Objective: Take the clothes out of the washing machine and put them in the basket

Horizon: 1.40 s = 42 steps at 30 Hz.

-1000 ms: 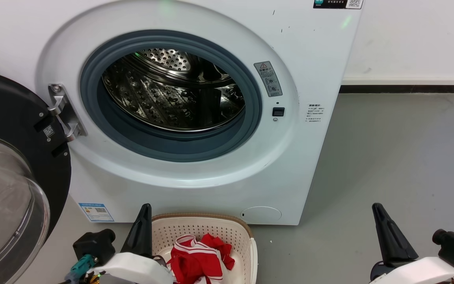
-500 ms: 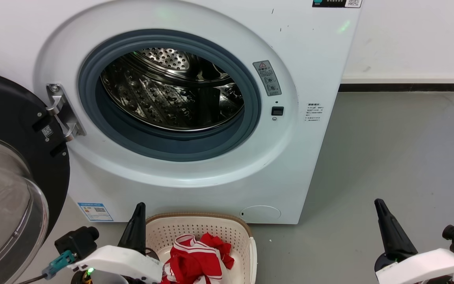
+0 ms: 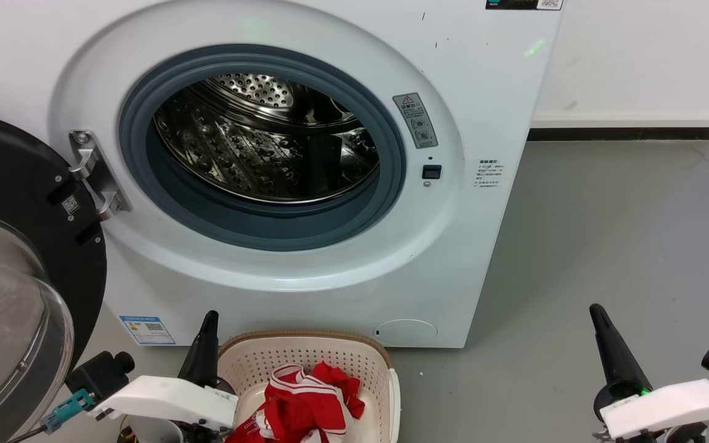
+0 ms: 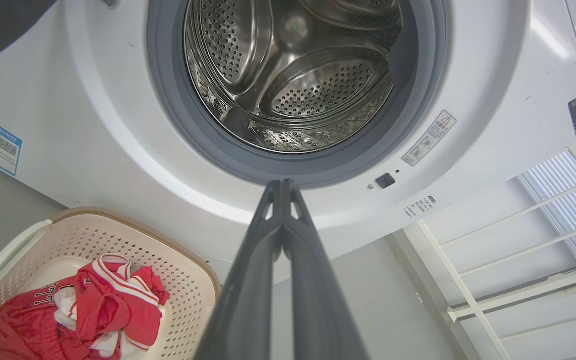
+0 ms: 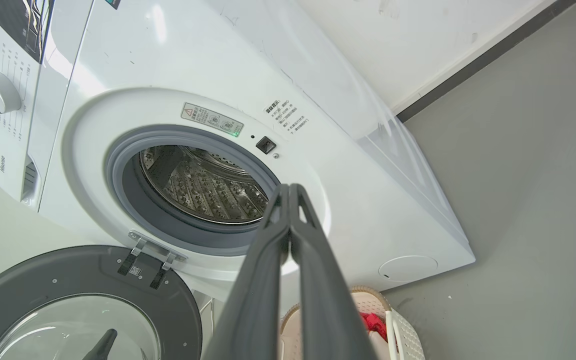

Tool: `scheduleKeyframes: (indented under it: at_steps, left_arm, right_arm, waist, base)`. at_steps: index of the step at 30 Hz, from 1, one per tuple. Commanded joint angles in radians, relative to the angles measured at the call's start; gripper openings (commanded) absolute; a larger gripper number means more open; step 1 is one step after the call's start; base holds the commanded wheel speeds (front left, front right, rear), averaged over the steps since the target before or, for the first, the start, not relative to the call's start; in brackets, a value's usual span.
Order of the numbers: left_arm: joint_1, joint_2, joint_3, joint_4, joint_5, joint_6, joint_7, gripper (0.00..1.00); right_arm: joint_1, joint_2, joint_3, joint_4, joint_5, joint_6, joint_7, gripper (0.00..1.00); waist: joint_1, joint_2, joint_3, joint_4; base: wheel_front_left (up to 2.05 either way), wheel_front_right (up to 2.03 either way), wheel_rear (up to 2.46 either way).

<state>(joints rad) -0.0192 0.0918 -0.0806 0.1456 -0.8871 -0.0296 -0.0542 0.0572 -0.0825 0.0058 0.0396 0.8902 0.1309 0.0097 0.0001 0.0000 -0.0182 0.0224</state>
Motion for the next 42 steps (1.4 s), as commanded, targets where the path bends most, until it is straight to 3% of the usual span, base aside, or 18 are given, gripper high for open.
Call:
scheduleKeyframes:
  at_steps: [1, 42]
  left_arm:
    - [-0.027, 0.006, 0.010, -0.006, -0.029, -0.008, 0.004, 0.00]
    - [-0.067, -0.005, 0.098, 0.057, -0.471, -0.067, 0.084, 0.00]
  right_arm:
    - [-0.034, -0.006, -0.005, -0.002, 0.030, 0.000, 0.002, 0.00]
    - [-0.116, -0.006, -0.044, 0.122, 0.475, 0.000, 0.039, 0.00]
  waist:
    - [-0.0001, 0.0000, 0.000, 0.000]
    - [-0.0001, 0.0000, 0.011, -0.012]
  base:
    - [0.00, 0.00, 0.00]
    - [0.00, 0.00, 0.00]
